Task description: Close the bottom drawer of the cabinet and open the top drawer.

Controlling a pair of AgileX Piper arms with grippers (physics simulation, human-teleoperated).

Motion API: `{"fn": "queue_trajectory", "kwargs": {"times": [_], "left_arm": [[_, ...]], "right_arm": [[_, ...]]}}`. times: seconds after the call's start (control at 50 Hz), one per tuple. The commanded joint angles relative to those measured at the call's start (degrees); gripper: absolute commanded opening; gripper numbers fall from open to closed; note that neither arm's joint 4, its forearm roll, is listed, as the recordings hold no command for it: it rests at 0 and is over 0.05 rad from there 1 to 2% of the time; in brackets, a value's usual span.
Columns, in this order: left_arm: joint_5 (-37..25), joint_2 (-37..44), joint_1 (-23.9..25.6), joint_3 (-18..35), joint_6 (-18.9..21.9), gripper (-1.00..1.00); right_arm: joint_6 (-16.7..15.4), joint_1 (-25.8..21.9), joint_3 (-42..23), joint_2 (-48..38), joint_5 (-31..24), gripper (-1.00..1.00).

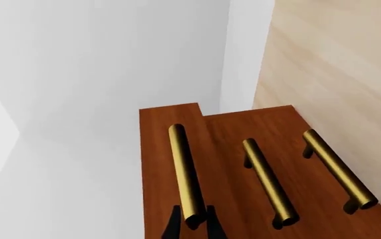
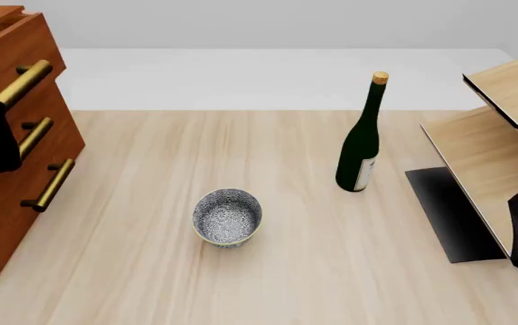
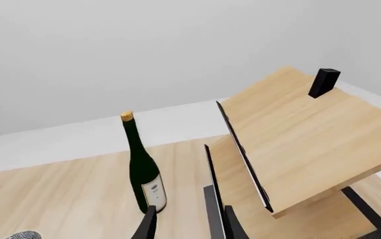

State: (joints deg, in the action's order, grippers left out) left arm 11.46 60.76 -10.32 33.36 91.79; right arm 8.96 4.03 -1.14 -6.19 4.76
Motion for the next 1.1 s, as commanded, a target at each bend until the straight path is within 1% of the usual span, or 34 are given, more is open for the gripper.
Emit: {"fn": "queue_trajectory", "kwargs": {"times": [0.02, 0.6, 1.1], "left_arm": [[0.52, 3.05, 6.71, 1.61, 0.54, -1.0], [1.27, 5.25, 11.84, 3.09, 0.23, -1.0], [1.5, 5.86, 12.08, 2.85, 0.26, -1.0]], "right_arm": [[0.31, 0.14, -0.02, -0.26, 0.23, 1.0], [0.59, -0.03, 0.0, -0.04, 0.01, 1.0], [0.59, -0.14, -0.02, -0.15, 0.08, 1.0]]}}
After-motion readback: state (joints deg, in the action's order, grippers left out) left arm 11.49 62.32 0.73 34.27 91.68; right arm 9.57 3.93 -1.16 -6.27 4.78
